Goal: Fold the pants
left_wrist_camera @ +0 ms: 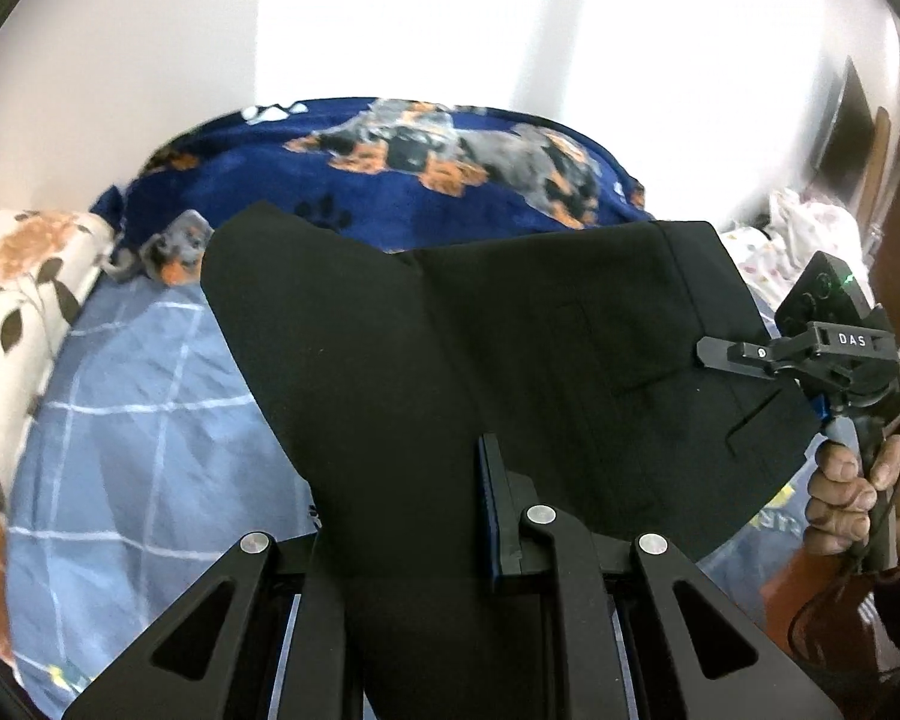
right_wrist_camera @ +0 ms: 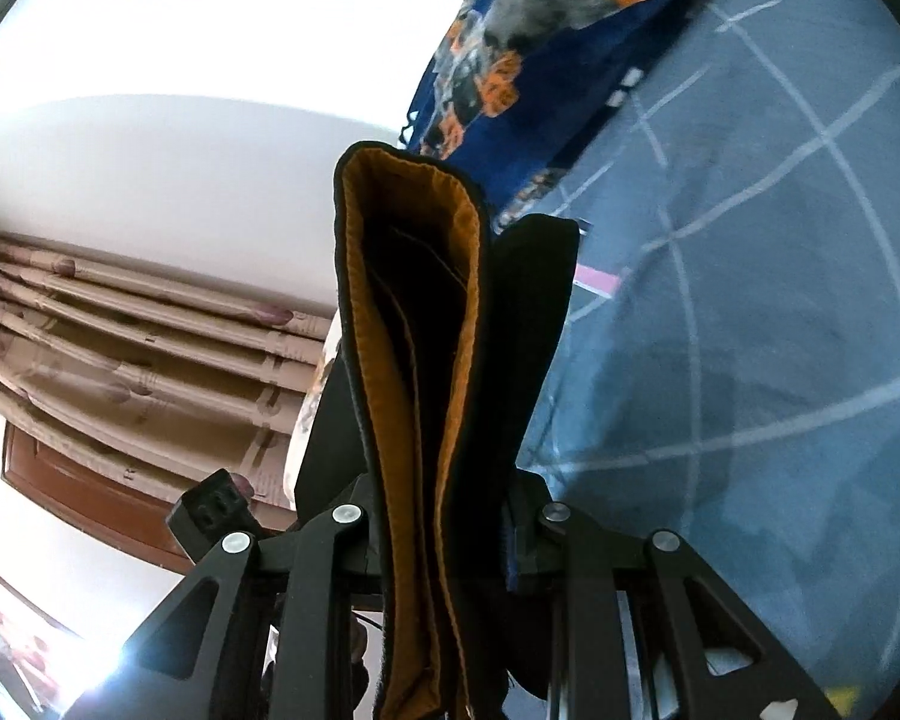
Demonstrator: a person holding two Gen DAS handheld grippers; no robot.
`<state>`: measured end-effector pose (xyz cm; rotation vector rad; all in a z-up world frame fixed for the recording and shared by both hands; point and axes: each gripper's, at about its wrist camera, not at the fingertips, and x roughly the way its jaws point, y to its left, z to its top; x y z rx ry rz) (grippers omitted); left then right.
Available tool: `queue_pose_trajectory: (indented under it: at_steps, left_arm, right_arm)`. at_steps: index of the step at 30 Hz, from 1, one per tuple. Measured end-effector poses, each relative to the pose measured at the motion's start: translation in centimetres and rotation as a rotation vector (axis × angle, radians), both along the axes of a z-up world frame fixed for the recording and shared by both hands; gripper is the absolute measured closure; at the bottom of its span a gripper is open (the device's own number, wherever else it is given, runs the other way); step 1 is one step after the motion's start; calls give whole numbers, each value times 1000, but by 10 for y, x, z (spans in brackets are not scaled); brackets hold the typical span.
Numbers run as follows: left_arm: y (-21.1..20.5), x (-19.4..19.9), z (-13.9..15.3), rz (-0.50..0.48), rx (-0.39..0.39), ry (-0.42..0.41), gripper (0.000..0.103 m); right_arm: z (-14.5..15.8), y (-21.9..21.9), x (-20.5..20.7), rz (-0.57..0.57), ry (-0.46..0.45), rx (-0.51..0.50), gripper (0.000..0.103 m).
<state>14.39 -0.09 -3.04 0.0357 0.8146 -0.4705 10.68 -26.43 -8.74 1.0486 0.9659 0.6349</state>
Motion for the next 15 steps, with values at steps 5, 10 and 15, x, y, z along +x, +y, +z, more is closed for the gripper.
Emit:
queue_pose_trajectory:
  at_steps: [5, 10, 15]
  left_arm:
    - [16, 36, 1, 38, 15, -15, 87]
    - [26, 71, -7, 61, 45, -26, 87]
    - [36, 109, -22, 89, 59, -9, 87]
  right_arm:
    - [0, 20, 39, 21, -22, -3, 80]
    - [-10, 33, 77, 32, -31, -2, 80]
    - [-25, 45, 114, 40, -31, -7, 80]
